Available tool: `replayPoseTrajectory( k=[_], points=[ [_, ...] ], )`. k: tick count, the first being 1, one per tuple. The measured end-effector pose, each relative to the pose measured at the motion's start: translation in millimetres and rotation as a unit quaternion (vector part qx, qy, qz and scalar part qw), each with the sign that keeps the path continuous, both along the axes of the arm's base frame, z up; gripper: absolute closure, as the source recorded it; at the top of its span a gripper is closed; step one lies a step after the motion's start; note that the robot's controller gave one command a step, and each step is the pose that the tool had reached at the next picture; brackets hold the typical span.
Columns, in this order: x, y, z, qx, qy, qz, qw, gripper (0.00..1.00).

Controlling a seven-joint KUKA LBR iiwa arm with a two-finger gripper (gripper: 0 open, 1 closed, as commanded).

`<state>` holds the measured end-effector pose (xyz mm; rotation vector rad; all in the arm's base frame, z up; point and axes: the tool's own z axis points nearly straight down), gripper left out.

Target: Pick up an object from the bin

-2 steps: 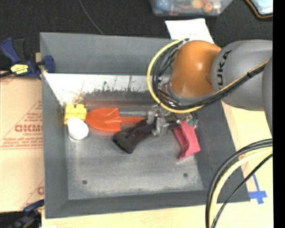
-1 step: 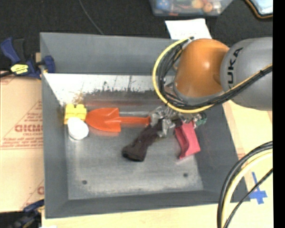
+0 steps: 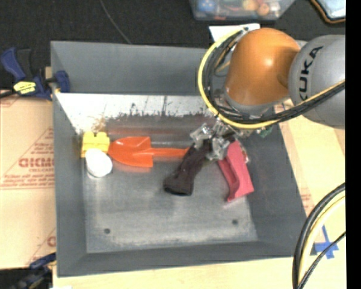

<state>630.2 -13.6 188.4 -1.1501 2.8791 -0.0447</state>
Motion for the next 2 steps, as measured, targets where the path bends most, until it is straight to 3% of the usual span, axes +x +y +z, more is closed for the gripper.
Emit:
replayPoseTrajectory(
  k=[1,2],
  points=[
    [-9.4,7.9,-64.9,0.003,-0.0019,-0.065,0.9979,1.0],
    [2.4,11.2,50.8,0.002,-0.0034,-0.047,0.9989,1.0]
  ],
)
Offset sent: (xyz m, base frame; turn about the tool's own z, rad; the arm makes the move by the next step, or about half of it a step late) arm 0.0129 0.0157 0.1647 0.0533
